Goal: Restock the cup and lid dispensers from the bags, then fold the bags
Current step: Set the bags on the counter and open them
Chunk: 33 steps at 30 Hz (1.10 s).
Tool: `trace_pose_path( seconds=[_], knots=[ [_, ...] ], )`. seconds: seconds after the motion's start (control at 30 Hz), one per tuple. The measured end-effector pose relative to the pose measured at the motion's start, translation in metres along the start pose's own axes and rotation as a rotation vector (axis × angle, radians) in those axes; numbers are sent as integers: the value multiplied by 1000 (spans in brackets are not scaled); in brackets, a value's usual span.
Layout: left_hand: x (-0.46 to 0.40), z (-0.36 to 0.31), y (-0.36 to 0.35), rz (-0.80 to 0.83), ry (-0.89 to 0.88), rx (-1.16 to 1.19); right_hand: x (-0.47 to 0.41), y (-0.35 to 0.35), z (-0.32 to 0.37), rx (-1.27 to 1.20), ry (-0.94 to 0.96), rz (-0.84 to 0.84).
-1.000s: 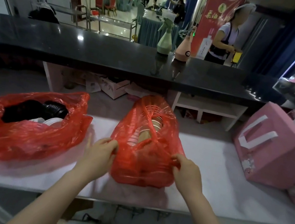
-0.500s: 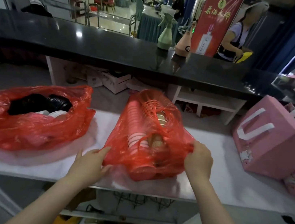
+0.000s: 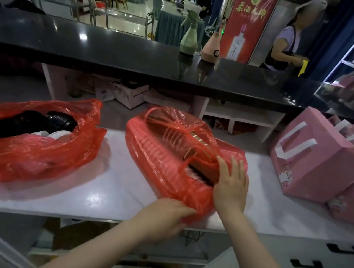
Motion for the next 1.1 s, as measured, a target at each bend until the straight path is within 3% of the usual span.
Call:
trace_pose_path(
  seconds=[0.13, 0.23, 0.37, 0.43, 0.5, 0.53, 0.67, 0.7, 0.77, 0.9, 1.0, 1.1],
  knots=[
    [-15, 1, 28, -324, 46, 43, 10, 13, -5, -23, 146, -106],
    [-26, -3, 39, -515, 50, -165, 25, 11, -11, -69, 251, -84],
    [-50, 2, 59, -506, 119, -455, 45, 4, -38, -4, 247, 66],
    [-57, 11, 69, -464, 181, -591, 50, 3, -58, 86, 66, 249],
    [-61, 21, 75, -475, 143, -640, 53, 8, -68, 132, -76, 310],
    [-63, 24, 77, -490, 92, -630, 52, 11, -66, 96, -90, 275],
    [-64, 28, 81, -553, -13, -523, 38, 34, -13, -255, 132, -300],
    [-64, 29, 80, -569, -11, -543, 34, 35, 3, -298, 182, -348],
    [-67, 34, 79, -524, 45, -587, 26, 26, 25, -295, 188, -276],
    [-76, 61, 82, -302, 177, -559, 25, -7, 12, -211, -109, 156],
    [-78, 93, 83, -61, 299, -325, 25, -12, -10, -210, -126, 243],
    [-79, 112, 97, -65, 223, -120, 17, -13, -29, -227, -66, 303]
  ],
)
Point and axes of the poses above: each hand's wrist, its own x-axis away from the middle knuckle, its own y-axis out of the back of the hand, z = x × y, the point moved 3 cm from there along -x, towards the middle knuckle, and after that the axes turned 14 degrees about y, right-handed, at the moved point
